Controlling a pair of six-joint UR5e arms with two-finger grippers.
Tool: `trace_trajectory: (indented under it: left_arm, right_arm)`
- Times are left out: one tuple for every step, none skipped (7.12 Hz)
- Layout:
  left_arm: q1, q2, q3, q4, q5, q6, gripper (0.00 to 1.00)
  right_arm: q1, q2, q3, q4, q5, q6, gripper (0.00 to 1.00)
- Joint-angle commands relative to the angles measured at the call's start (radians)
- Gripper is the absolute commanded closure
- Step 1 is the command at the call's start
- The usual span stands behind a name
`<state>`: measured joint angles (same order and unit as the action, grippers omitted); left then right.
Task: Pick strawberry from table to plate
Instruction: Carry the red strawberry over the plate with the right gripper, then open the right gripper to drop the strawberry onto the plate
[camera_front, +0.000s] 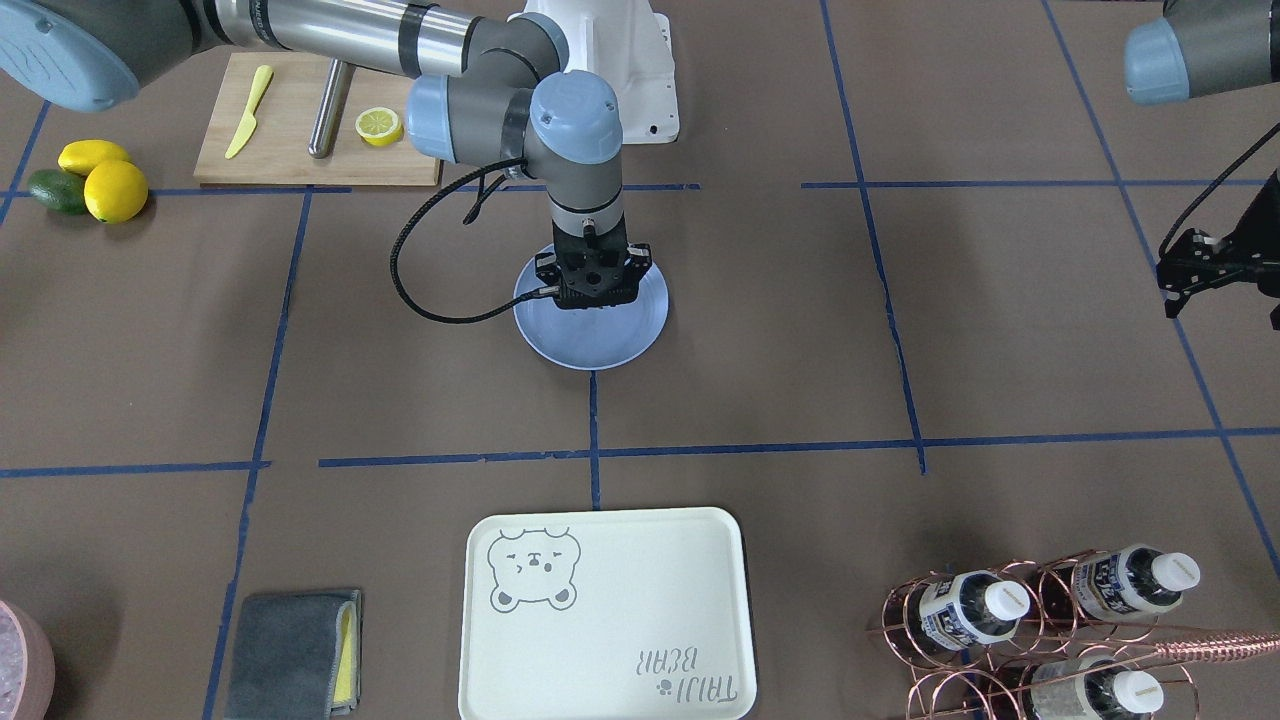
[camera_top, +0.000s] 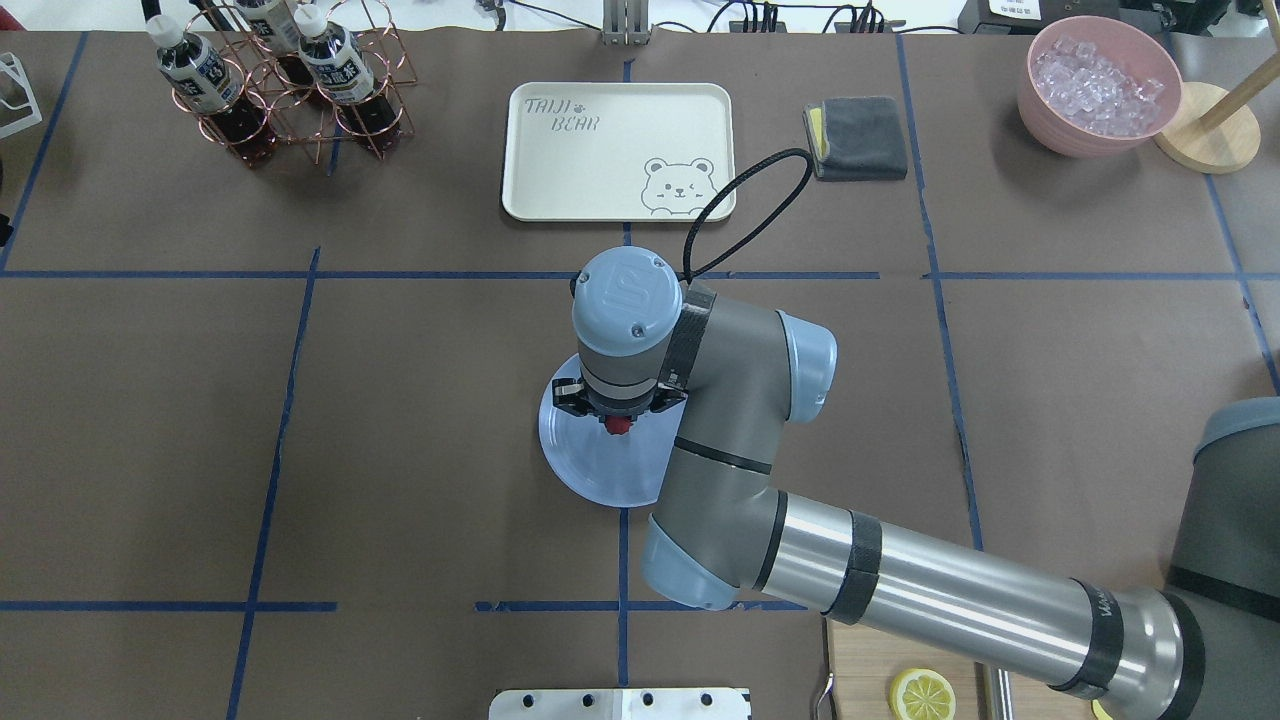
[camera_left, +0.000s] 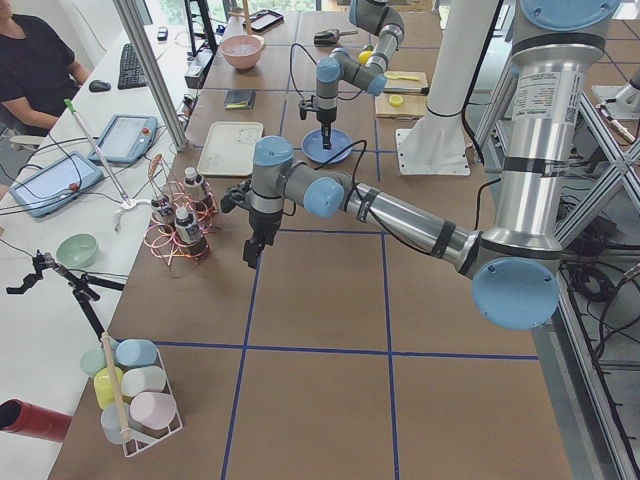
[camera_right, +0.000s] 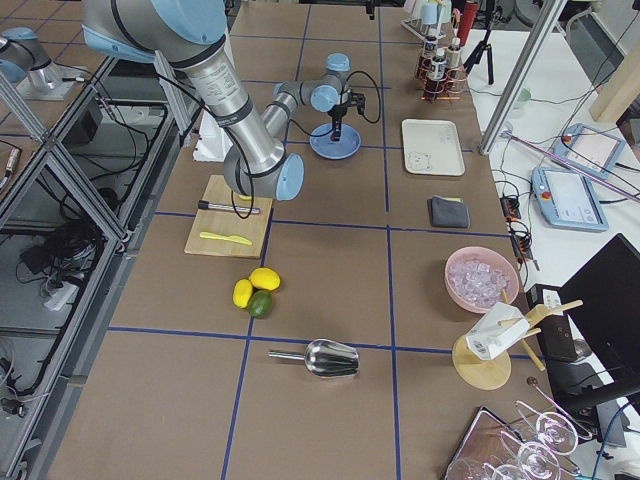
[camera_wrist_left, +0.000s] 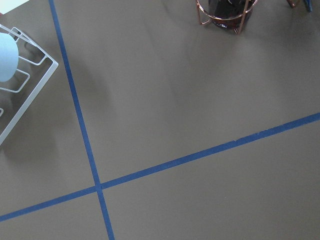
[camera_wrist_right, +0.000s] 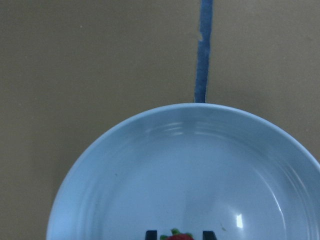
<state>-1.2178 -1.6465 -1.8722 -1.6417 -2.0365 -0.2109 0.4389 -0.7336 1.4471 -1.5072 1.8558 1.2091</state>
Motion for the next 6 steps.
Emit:
trace_trajectory:
  left_arm:
    - [0.000,-0.001,0.001,-0.001,-0.001,-0.001,0.00]
    - [0.000,-0.001,0.001,-0.001,-0.001,-0.001,0.00]
    - [0.000,-0.001,0.002,-0.001,-0.001,-0.001,0.00]
    - [0.000,-0.001,0.008,-0.001,-0.001,0.001,0.00]
    - [-0.002,-0.001,0.015,-0.003,-0.001,0.001,0.00]
    - [-0.005,0.001,0.022,-0.009,-0.002,0.002,0.00]
  right_arm:
    - [0.000,0.002,-0.007,0.002,-0.003,0.001,0.25]
    - [0.001,0.002,-0.007,0.004,-0.003,-0.002,0.00]
    - [0.004,0.002,-0.001,0.002,-0.004,0.000,0.00]
    - [0.030,0.000,0.037,-0.011,0.006,0.000,0.00]
    - [0.065,-0.018,0.118,-0.089,0.011,-0.002,0.00]
    - [0.104,-0.082,0.268,-0.193,0.017,-0.017,0.00]
